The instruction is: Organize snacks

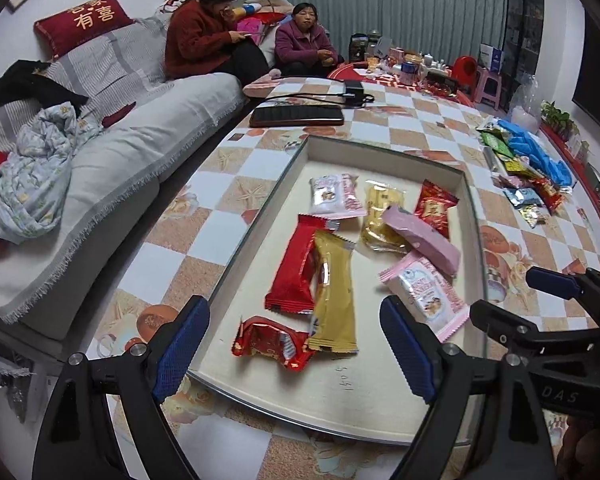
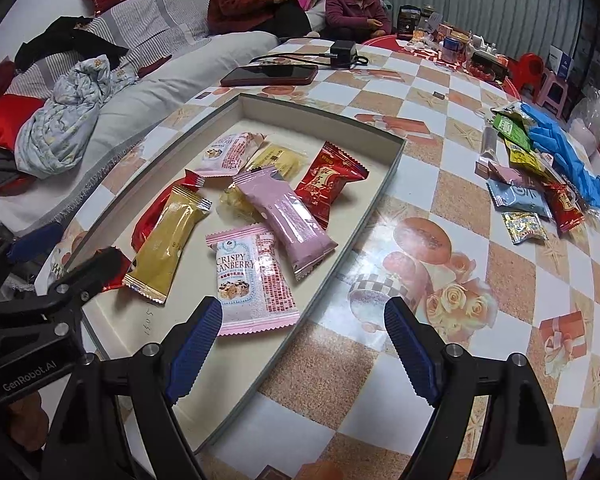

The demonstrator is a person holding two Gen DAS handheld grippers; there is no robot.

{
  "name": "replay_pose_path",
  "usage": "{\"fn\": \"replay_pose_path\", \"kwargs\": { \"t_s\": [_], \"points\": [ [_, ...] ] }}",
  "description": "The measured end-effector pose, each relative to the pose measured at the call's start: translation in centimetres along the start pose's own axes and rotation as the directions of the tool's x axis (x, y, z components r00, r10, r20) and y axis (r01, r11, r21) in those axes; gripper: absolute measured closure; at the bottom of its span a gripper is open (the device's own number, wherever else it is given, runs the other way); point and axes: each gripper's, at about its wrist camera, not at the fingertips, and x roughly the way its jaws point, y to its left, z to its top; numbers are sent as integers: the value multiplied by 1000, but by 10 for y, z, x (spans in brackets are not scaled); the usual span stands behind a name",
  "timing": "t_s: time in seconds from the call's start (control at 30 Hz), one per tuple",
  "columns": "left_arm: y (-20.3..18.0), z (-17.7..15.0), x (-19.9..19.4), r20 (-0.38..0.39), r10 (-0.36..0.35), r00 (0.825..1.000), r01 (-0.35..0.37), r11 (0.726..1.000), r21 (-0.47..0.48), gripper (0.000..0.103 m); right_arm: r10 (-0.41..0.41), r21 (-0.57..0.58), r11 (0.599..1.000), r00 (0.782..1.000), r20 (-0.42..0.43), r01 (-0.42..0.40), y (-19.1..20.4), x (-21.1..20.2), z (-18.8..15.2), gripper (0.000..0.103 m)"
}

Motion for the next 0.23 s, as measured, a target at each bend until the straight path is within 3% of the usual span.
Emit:
{"fn": "replay_pose_path", "kwargs": {
  "t_s": [0.23],
  "points": [
    [-43, 4, -25, 14, -79, 997, 78, 994, 75, 14, -58, 102, 993, 997, 41, 54, -68, -20, -25, 19]
  ]
}}
